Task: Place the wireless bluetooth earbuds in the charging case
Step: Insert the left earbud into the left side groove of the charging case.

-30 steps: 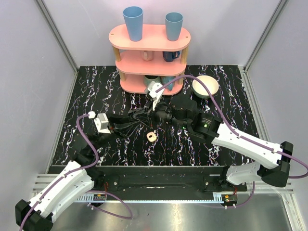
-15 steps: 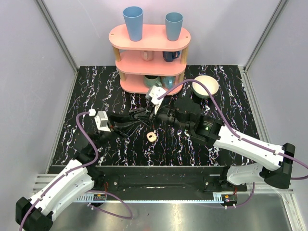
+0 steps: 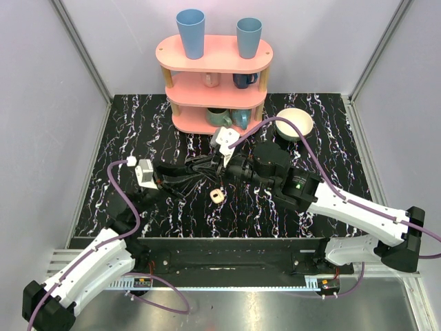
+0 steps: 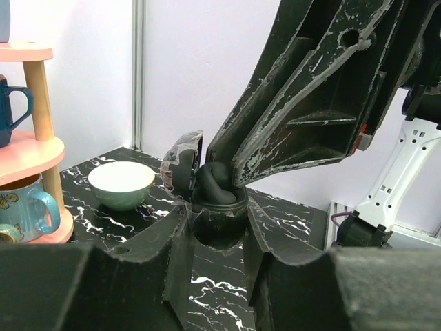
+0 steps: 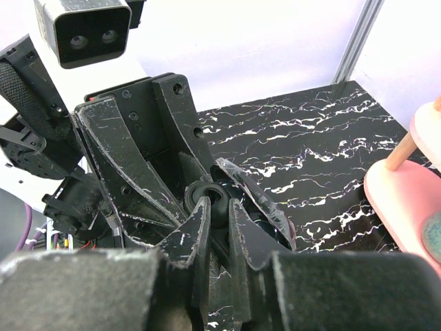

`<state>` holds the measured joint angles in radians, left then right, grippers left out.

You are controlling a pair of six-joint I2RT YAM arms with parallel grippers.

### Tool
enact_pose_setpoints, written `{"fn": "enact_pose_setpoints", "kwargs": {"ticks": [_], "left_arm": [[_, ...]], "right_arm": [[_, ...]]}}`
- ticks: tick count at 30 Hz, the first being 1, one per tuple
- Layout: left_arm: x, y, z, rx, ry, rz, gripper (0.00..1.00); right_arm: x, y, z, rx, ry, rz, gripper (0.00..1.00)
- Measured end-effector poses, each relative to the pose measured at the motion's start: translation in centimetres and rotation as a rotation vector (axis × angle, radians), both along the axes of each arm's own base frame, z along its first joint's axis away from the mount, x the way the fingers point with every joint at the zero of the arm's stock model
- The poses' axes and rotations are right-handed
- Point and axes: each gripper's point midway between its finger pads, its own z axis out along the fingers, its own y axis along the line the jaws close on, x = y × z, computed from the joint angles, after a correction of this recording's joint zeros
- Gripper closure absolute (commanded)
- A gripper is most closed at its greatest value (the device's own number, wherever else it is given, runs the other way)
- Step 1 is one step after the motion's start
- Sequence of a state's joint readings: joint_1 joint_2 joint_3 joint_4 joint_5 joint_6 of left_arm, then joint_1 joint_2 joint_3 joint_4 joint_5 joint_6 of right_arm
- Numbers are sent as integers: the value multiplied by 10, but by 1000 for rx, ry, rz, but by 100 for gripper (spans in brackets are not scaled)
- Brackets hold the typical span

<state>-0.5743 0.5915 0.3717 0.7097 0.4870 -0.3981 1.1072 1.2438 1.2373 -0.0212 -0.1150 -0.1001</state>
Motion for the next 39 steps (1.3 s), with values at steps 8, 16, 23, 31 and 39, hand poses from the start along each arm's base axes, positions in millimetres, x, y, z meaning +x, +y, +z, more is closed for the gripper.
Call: {"fn": "enact_pose_setpoints", "kwargs": {"ticks": [8, 16, 23, 31, 39], "left_arm": [[-2, 0, 2, -7, -8, -5, 100], [-4, 1, 6, -16, -26, -8, 100], [-5, 3, 11, -28, -46, 0, 100], [-6, 4, 12, -28, -57, 3, 100], [-7, 4, 12, -28, -58, 2, 100]], "right_arm": [[-4, 0, 1, -13, -27, 29, 98], [-7, 0, 5, -27, -24, 54, 98], [-10, 5, 11, -39, -18, 87, 97], [-13, 4, 13, -40, -21, 104, 97], [-15, 3, 11, -49, -19, 113, 99]]}}
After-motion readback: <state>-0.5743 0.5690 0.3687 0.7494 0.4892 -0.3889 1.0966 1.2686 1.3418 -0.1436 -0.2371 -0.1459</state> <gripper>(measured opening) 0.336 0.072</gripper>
